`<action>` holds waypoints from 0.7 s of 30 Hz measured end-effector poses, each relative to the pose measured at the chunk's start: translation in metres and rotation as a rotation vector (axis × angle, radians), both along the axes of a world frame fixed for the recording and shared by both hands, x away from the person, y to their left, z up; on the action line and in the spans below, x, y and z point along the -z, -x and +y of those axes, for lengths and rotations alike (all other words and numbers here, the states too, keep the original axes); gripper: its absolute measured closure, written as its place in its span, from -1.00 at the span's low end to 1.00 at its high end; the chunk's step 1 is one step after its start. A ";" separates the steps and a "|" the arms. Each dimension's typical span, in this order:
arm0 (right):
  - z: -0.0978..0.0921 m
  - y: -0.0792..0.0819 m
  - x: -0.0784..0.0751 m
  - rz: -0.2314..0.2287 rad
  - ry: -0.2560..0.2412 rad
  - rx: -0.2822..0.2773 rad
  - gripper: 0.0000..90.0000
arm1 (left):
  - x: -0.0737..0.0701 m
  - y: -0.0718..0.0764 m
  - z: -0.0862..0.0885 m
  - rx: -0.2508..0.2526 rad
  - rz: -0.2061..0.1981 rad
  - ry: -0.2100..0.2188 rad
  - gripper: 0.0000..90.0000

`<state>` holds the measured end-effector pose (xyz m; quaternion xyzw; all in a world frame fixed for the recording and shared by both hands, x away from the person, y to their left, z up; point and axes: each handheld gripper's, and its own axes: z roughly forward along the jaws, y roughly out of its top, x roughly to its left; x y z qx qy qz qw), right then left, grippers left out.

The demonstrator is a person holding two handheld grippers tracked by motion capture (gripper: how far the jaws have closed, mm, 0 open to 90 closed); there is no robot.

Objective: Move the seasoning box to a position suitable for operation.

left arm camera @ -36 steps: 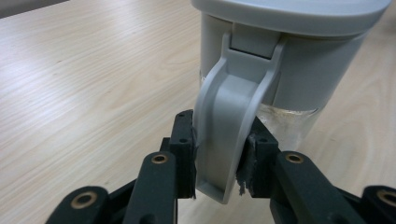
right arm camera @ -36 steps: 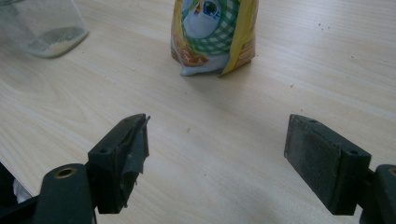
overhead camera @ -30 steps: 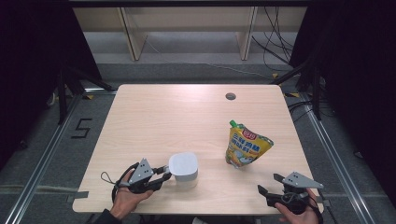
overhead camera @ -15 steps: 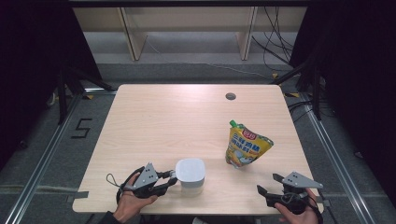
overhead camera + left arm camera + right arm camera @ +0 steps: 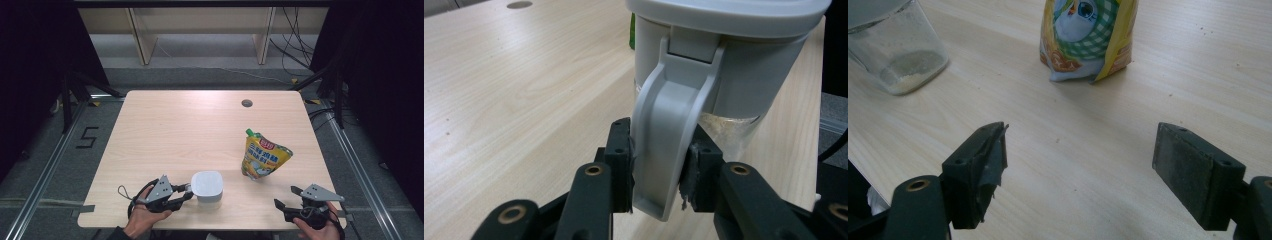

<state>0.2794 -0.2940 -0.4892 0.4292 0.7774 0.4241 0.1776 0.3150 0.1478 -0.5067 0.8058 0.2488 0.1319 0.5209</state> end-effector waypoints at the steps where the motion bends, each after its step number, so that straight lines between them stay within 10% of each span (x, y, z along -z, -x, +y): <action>1: -0.001 0.000 0.000 -0.010 0.012 0.004 -0.50 | 0.000 -0.001 0.000 0.006 -0.015 0.000 0.52; 8: 0.000 -0.001 0.000 -0.001 0.003 -0.006 -0.50 | 0.000 -0.002 0.000 0.006 0.021 0.007 0.48; 14: 0.001 0.000 0.001 0.022 -0.011 0.008 -0.50 | -0.005 0.001 0.006 0.023 0.086 -0.013 -0.14; 21: -0.001 -0.001 0.002 0.010 -0.005 -0.004 -0.50 | -0.021 0.007 0.021 0.028 0.049 -0.014 -0.30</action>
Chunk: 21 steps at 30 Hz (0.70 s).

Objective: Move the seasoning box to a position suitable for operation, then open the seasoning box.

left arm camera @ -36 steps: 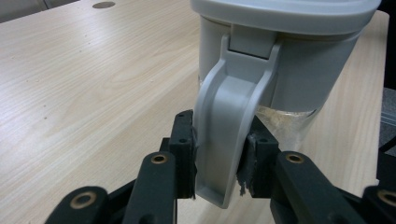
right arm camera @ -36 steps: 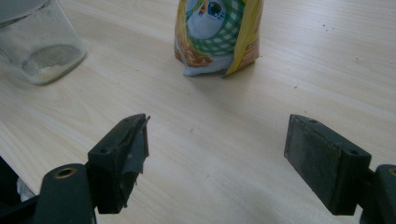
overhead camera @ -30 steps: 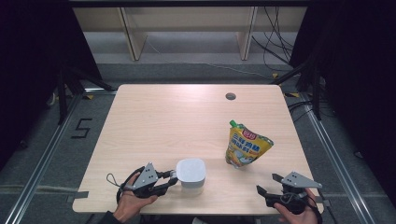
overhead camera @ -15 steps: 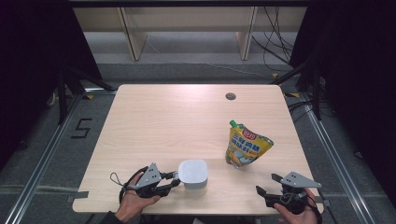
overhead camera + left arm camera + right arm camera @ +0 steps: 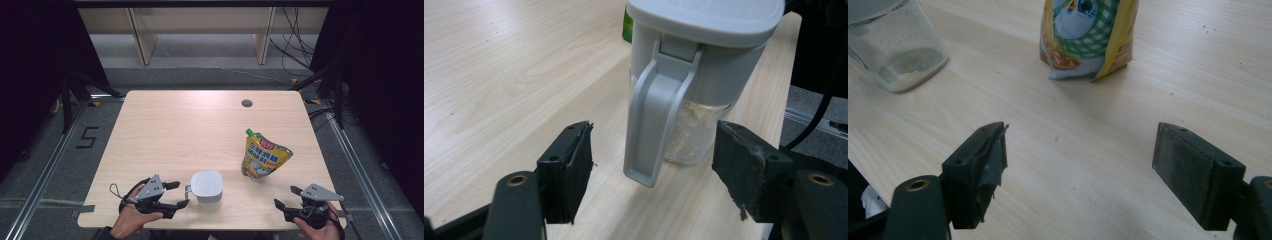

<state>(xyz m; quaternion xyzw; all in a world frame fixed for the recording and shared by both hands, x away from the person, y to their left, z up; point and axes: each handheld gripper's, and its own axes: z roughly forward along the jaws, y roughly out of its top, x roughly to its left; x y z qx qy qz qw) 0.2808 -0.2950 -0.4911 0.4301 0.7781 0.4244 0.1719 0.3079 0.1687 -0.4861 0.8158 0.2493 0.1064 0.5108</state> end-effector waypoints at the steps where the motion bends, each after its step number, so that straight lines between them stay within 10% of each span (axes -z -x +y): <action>1: -0.001 -0.001 0.000 -0.015 0.011 -0.013 -0.50 | -0.002 0.000 0.002 0.008 -0.006 -0.002 -0.31; 21: 0.004 -0.004 0.000 0.002 0.013 -0.020 -0.50 | -0.019 0.010 0.002 -0.037 0.026 0.071 -0.25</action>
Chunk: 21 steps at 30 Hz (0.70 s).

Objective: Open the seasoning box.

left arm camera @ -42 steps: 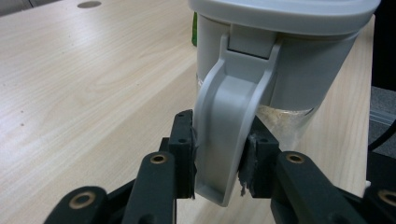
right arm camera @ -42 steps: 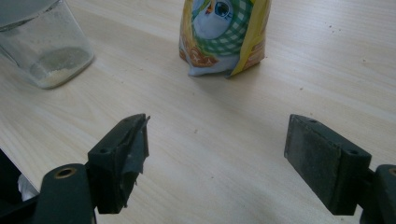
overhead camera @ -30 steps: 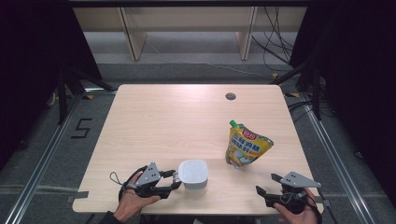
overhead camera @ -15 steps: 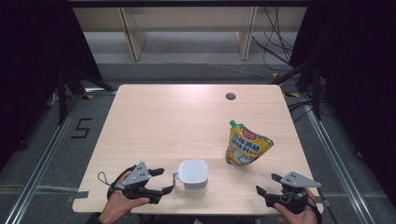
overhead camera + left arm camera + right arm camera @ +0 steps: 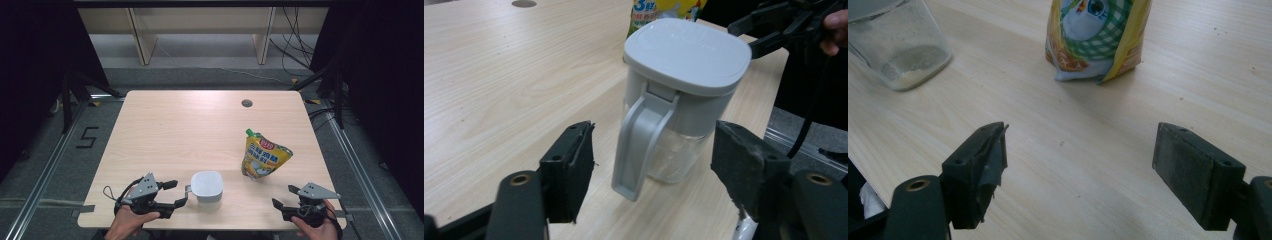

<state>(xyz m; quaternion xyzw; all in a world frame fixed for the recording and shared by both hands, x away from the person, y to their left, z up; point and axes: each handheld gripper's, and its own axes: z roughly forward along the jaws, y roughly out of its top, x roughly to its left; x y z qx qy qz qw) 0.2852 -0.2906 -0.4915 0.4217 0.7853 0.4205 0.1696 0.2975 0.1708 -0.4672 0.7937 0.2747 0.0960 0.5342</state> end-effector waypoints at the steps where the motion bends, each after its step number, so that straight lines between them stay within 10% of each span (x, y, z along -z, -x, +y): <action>1: 0.002 0.000 0.001 0.001 -0.010 0.003 -0.50 | -0.001 0.001 0.000 -0.002 -0.002 0.005 -0.20; 11: 0.004 0.001 0.000 -0.013 0.004 -0.028 -0.55 | -0.011 0.006 -0.003 0.002 -0.081 0.002 0.84; 21: 0.007 0.003 0.000 -0.020 -0.029 -0.036 -0.58 | -0.021 0.002 -0.015 -0.017 -0.097 0.016 0.98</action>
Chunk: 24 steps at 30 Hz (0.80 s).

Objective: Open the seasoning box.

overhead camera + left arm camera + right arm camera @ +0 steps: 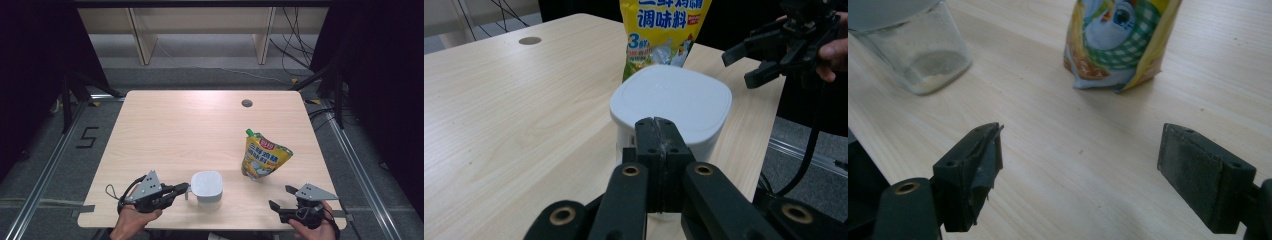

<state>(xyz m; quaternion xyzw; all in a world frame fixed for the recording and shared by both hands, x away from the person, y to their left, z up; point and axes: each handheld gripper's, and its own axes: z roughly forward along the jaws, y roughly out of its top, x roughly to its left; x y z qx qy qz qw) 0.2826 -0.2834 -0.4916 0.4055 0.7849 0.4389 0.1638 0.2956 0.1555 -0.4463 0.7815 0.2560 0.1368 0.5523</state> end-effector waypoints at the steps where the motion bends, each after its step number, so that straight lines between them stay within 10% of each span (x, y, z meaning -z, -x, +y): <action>1: 0.000 -0.001 0.000 -0.008 0.007 -0.013 -0.58 | -0.002 -0.002 0.000 0.010 -0.011 -0.012 0.98; 24: 0.016 0.003 -0.006 -0.044 -0.026 -0.066 -0.44 | -0.003 -0.016 -0.013 -0.006 -0.015 -0.015 0.98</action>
